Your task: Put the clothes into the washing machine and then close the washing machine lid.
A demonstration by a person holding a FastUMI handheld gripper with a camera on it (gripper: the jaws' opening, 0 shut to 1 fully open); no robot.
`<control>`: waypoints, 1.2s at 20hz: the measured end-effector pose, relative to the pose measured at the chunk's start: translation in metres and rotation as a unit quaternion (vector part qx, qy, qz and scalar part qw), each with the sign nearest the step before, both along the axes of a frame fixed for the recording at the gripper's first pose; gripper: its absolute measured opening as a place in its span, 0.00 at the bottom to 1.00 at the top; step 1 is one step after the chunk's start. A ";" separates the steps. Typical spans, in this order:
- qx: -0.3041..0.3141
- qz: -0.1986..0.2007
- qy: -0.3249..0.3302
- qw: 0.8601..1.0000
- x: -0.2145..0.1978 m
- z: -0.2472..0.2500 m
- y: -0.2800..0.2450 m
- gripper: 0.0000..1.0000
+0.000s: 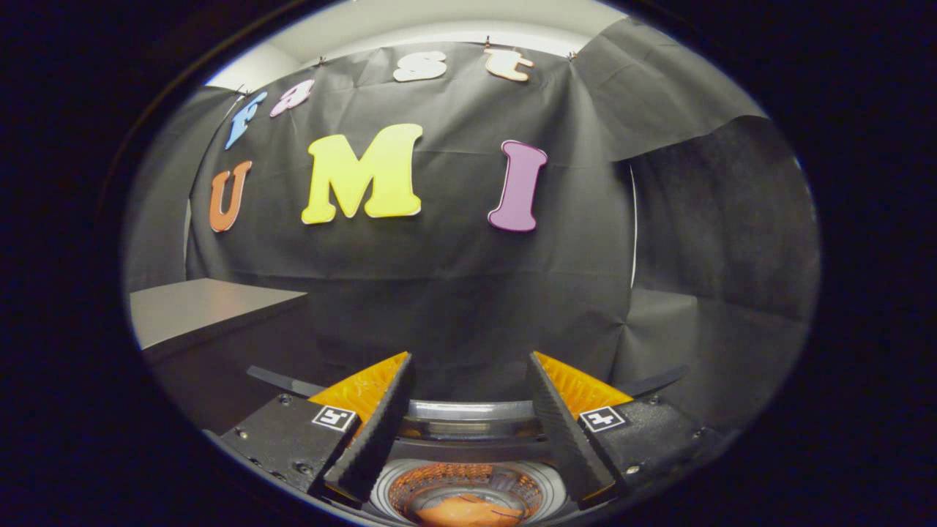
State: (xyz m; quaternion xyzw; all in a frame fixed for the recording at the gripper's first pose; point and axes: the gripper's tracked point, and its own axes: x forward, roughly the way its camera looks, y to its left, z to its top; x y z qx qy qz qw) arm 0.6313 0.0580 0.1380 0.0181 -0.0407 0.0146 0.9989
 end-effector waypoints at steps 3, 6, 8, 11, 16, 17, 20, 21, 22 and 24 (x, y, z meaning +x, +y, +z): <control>-0.002 0.003 0.015 1.000 -0.009 -0.010 0.001 0.96; -0.020 0.008 0.029 0.999 -0.016 -0.020 0.001 0.96; -0.019 0.011 0.037 0.999 -0.019 -0.025 0.002 0.96; -0.015 0.014 0.046 0.999 -0.024 -0.033 0.004 0.96; -0.015 0.020 0.061 0.998 -0.060 -0.051 0.006 0.96; -0.013 0.020 0.070 0.997 -0.071 -0.058 0.006 0.96; -0.004 0.010 0.087 0.996 -0.122 -0.078 0.004 0.96; -0.002 0.004 0.088 0.996 -0.143 -0.084 0.002 0.96; 0.001 -0.004 0.091 0.996 -0.165 -0.089 0.002 0.96; 0.013 -0.027 0.086 0.996 -0.211 -0.094 -0.001 0.96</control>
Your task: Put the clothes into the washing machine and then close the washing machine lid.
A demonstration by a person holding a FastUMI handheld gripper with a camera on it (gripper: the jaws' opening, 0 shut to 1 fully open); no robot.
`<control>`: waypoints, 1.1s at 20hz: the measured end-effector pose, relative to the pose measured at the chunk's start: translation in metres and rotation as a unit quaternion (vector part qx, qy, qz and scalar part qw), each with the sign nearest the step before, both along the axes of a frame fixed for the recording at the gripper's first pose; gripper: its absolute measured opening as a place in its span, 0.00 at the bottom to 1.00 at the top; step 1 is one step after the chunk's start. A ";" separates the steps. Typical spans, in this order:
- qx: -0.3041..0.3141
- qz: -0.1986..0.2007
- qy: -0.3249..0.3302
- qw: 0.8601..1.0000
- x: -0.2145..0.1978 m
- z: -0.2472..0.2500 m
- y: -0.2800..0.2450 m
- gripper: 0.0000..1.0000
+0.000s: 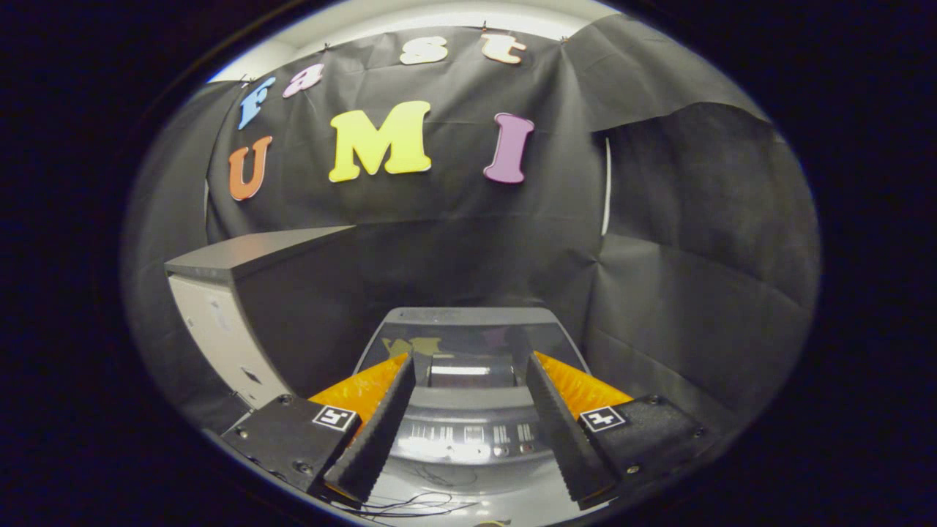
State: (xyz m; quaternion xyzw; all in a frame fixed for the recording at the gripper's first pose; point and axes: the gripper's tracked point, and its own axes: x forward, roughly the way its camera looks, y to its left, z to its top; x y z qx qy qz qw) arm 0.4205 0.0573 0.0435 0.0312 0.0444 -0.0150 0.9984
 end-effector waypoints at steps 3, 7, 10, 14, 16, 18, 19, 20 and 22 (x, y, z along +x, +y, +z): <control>0.013 -0.036 -0.016 0.999 -0.069 -0.007 0.005 0.96; 0.014 -0.055 -0.029 0.998 -0.154 -0.017 0.019 0.96; 0.013 -0.051 -0.033 0.998 -0.217 -0.019 0.037 0.96; 0.006 -0.039 -0.040 0.998 -0.286 -0.017 0.054 0.97; 0.004 -0.041 -0.042 0.998 -0.313 -0.016 0.055 0.97; -0.007 -0.042 -0.039 0.998 -0.335 -0.022 0.058 0.97; -0.013 -0.039 -0.037 0.998 -0.343 -0.026 0.059 0.97; -0.017 -0.037 -0.036 0.998 -0.349 -0.028 0.060 0.97; -0.013 -0.039 -0.036 0.999 -0.356 -0.030 0.059 0.97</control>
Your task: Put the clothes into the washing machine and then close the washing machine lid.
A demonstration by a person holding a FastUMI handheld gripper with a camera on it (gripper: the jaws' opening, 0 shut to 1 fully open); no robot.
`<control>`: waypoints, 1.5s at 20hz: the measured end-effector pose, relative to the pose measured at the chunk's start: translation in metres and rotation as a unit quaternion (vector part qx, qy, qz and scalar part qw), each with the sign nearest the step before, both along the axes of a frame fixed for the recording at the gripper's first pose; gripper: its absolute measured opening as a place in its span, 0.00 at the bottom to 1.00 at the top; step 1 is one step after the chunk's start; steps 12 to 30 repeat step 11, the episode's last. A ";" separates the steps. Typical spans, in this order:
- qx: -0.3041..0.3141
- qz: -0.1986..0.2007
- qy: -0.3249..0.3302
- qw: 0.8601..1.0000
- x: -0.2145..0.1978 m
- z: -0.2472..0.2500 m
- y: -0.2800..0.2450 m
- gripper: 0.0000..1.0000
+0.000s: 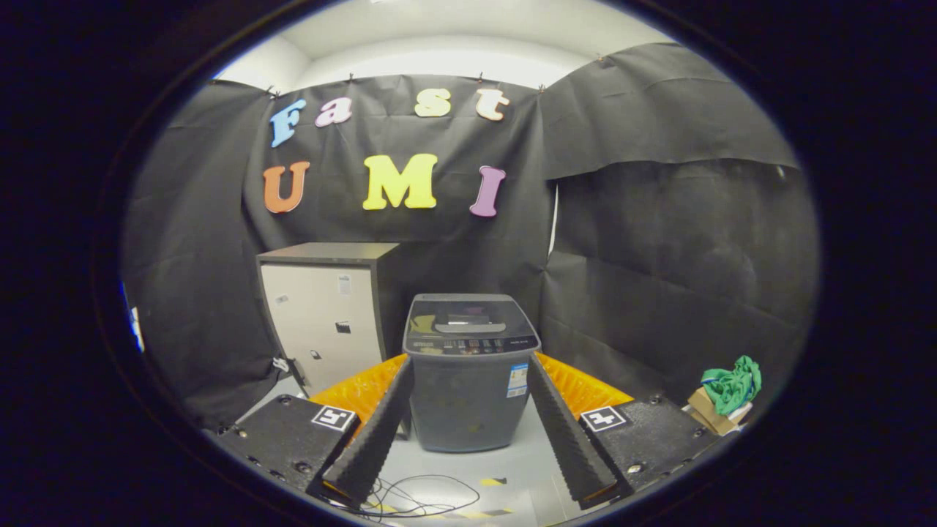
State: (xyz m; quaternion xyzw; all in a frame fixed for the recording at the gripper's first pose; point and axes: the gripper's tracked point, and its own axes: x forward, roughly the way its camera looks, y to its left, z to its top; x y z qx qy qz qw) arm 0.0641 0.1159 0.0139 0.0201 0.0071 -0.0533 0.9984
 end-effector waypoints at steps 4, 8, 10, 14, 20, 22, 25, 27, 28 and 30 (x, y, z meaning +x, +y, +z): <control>0.006 -0.002 -0.005 1.000 -0.010 0.000 -0.002 0.97; -0.001 0.003 -0.009 1.000 -0.011 0.004 -0.001 0.97; -0.001 0.007 -0.009 1.000 -0.011 0.004 0.000 0.97; -0.002 0.009 -0.007 1.000 -0.011 0.003 0.000 0.97; -0.002 0.009 -0.007 1.000 -0.011 0.003 0.000 0.97; -0.002 0.009 -0.007 1.000 -0.011 0.003 0.000 0.97; -0.002 0.009 -0.007 1.000 -0.011 0.003 0.000 0.97; -0.002 0.009 -0.007 1.000 -0.011 0.003 0.000 0.97; -0.002 0.009 -0.007 1.000 -0.011 0.003 0.000 0.97; -0.002 0.009 -0.007 1.000 -0.011 0.003 0.000 0.97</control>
